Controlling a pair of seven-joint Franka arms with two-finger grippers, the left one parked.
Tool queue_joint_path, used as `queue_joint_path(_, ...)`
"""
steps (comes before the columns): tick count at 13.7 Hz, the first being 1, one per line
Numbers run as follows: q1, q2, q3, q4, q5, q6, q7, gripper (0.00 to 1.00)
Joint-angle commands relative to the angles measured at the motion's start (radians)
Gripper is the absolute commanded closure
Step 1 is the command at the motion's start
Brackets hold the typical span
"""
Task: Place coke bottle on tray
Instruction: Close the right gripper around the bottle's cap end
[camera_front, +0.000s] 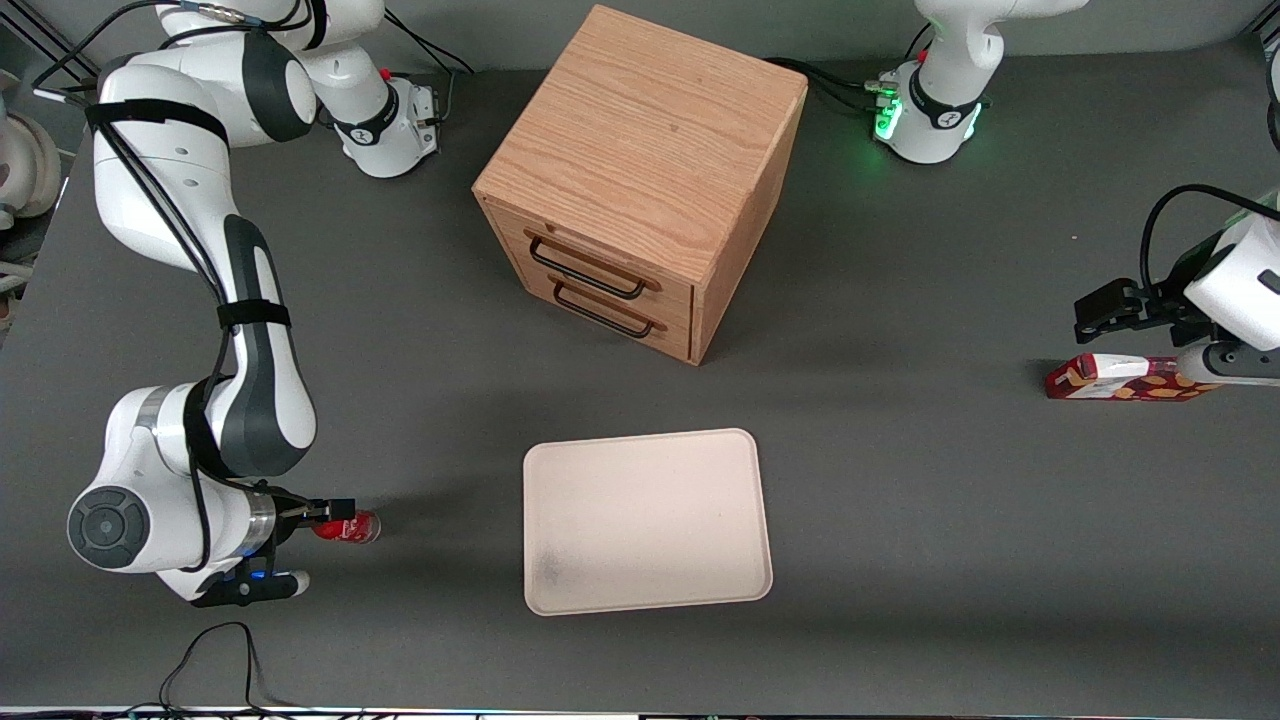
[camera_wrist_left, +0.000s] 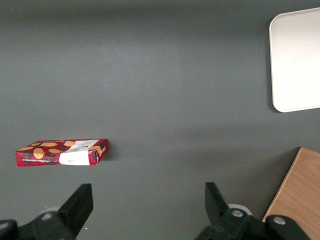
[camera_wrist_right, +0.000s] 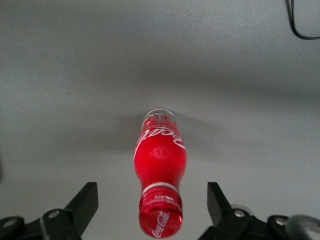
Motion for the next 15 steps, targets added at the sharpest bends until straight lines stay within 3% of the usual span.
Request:
queue_joint_path(1, 0.002, -0.019, 0.001, -0.026, -0.022, 0.015, -0.023, 0.14)
queue_joint_path(2, 0.0, -0.021, 0.0, -0.025, -0.022, 0.015, -0.025, 0.35)
queue_joint_path(4, 0.0, -0.021, 0.0, -0.025, -0.02, 0.015, -0.023, 0.89)
queue_joint_path(5, -0.001, -0.024, 0.0, -0.025, -0.02, 0.014, -0.023, 1.0)
queue_joint_path(11, -0.001, -0.065, 0.0, -0.023, -0.016, 0.0, -0.017, 1.0)
queue_joint_path(15, -0.001, -0.195, 0.0, -0.02, -0.011, -0.179, -0.012, 1.0)
